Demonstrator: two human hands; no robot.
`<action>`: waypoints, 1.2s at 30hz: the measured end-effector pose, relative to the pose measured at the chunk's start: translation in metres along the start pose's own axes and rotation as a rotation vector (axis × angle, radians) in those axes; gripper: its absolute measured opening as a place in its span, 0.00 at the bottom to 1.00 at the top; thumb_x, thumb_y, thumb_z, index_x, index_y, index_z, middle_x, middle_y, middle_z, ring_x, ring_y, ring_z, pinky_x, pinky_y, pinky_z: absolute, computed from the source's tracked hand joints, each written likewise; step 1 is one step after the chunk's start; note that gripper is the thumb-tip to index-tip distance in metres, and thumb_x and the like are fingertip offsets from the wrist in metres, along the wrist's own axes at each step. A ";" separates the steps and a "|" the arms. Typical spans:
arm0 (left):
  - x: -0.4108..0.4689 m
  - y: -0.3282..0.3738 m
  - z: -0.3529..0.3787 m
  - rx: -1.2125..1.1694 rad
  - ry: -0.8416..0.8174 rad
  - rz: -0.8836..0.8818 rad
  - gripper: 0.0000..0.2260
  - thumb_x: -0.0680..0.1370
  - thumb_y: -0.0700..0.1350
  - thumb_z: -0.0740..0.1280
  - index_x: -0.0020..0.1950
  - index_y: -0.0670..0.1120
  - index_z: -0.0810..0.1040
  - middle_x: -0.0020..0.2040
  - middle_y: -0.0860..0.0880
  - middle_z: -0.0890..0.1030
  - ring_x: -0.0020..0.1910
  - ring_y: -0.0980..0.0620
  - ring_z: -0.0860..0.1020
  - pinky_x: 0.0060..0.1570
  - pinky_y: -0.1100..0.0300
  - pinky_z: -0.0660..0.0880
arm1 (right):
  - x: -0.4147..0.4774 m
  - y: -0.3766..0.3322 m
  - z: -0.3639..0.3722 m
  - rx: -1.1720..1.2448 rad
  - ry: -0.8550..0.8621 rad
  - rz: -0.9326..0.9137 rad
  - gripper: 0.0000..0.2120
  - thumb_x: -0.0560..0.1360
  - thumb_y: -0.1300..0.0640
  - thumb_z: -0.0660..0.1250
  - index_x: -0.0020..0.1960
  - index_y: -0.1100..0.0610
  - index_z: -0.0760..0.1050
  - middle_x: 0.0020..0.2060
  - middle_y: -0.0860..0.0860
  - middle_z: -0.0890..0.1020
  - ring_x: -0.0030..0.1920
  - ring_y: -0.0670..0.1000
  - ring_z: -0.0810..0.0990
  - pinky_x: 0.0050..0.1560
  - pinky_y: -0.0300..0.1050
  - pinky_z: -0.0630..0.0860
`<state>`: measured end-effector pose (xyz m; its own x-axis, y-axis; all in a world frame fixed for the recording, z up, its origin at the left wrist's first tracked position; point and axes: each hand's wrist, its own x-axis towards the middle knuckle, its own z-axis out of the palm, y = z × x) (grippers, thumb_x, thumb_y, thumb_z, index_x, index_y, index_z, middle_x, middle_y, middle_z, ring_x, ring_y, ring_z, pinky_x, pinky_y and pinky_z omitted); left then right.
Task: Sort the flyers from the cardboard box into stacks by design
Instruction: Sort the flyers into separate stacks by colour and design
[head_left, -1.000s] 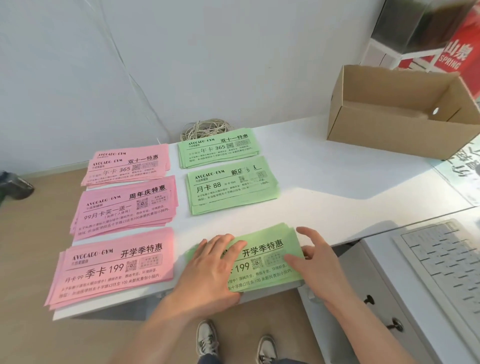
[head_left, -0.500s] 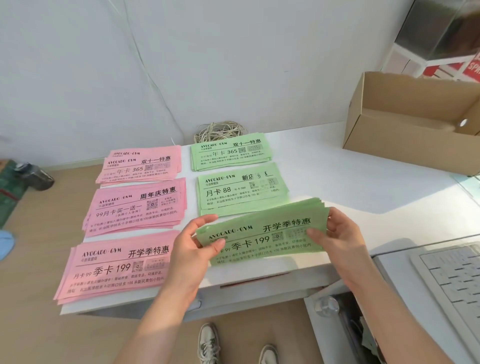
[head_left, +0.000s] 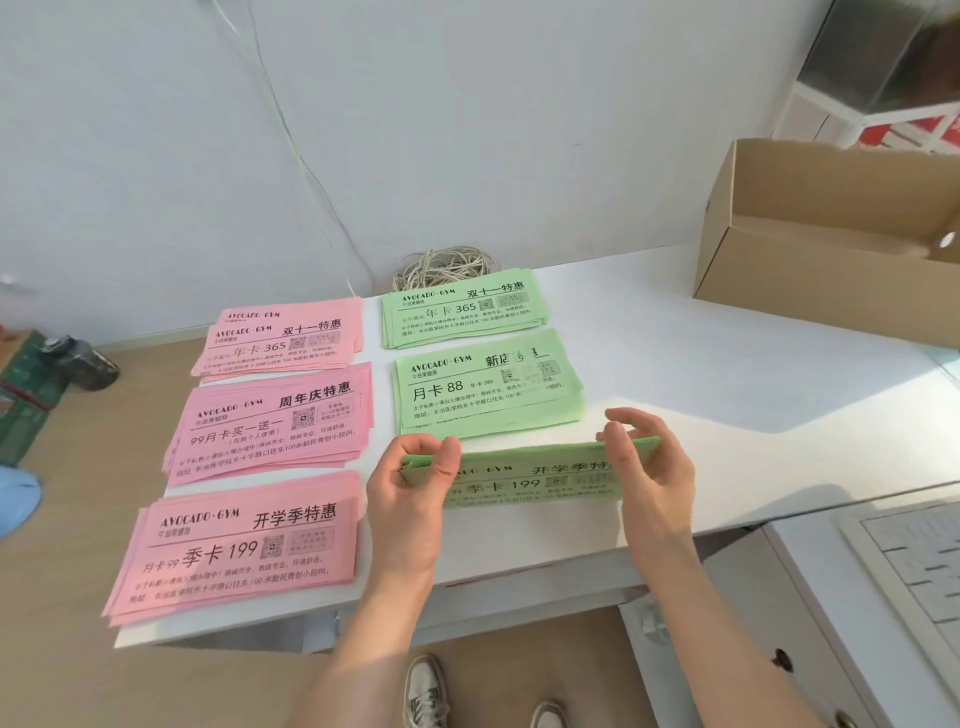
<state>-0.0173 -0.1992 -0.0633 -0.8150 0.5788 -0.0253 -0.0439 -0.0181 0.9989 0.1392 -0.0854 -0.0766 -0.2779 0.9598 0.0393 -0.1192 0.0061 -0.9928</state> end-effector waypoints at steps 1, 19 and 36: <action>0.000 0.000 0.003 -0.001 0.033 0.033 0.12 0.68 0.53 0.72 0.40 0.46 0.76 0.34 0.57 0.76 0.36 0.59 0.72 0.41 0.70 0.69 | 0.000 0.000 0.003 0.013 0.028 -0.020 0.16 0.70 0.46 0.69 0.50 0.57 0.78 0.35 0.44 0.80 0.37 0.42 0.78 0.37 0.34 0.73; 0.007 -0.009 0.006 0.129 0.149 0.155 0.14 0.82 0.45 0.53 0.38 0.45 0.68 0.37 0.53 0.72 0.39 0.61 0.70 0.45 0.73 0.65 | -0.012 -0.004 0.006 -0.002 -0.029 -0.134 0.13 0.73 0.49 0.70 0.49 0.56 0.73 0.41 0.46 0.77 0.44 0.47 0.76 0.44 0.39 0.75; 0.017 0.024 -0.053 0.434 -0.157 0.102 0.09 0.68 0.41 0.76 0.40 0.55 0.83 0.37 0.55 0.84 0.36 0.58 0.80 0.41 0.66 0.76 | -0.004 0.001 -0.007 -0.238 -0.132 -0.118 0.23 0.72 0.68 0.70 0.42 0.40 0.70 0.39 0.40 0.79 0.43 0.49 0.79 0.37 0.37 0.77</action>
<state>-0.0630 -0.2334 -0.0424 -0.7038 0.7089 0.0469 0.3047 0.2416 0.9213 0.1471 -0.0871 -0.0788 -0.3991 0.9038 0.1544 0.0643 0.1956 -0.9786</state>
